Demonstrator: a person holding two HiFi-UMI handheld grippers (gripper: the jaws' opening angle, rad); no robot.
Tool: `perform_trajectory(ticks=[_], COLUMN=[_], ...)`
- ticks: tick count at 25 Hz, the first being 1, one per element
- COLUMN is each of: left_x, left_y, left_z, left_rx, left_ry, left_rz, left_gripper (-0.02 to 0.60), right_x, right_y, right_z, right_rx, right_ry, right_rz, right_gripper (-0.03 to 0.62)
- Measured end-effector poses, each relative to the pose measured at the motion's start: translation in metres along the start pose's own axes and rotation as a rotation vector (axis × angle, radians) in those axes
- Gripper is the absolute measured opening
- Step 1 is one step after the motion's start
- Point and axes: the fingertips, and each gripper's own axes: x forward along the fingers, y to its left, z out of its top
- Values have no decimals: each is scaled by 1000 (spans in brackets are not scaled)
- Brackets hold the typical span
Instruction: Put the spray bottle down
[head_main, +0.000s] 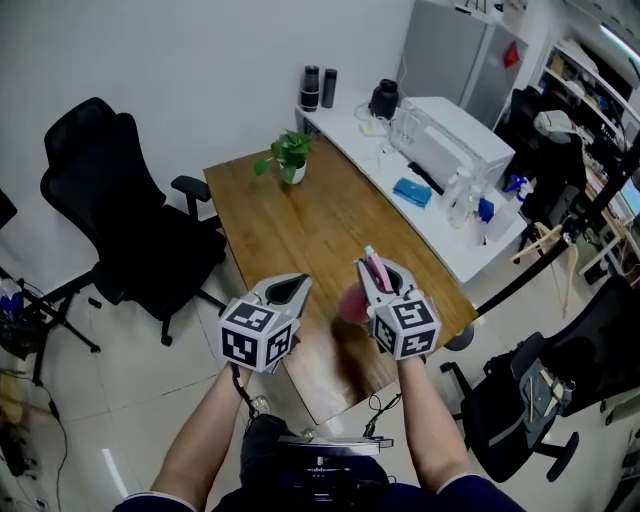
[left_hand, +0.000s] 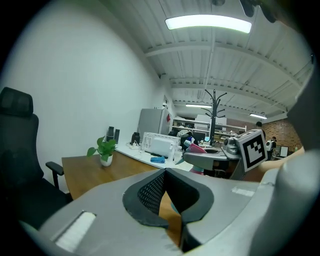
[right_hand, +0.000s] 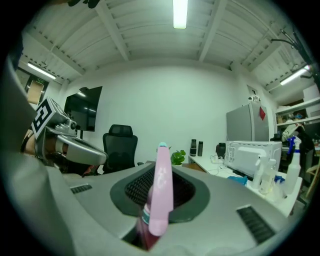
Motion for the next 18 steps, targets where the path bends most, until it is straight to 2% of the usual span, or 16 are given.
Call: perform_trajectory(ticks=[7,18], left_x=[-3,-10], left_y=[9,4], left_z=[-25,-46], left_rx=[-39,-63], left_ry=[31,61], left_rz=[6,8], left_gripper=[11,11], right_x=[33,51], right_y=[-3,-2], right_z=[-30,-84], right_rx=[-60,-59], right_ry=[7,85], right_rz=[-23,-34], right_gripper=[74,74])
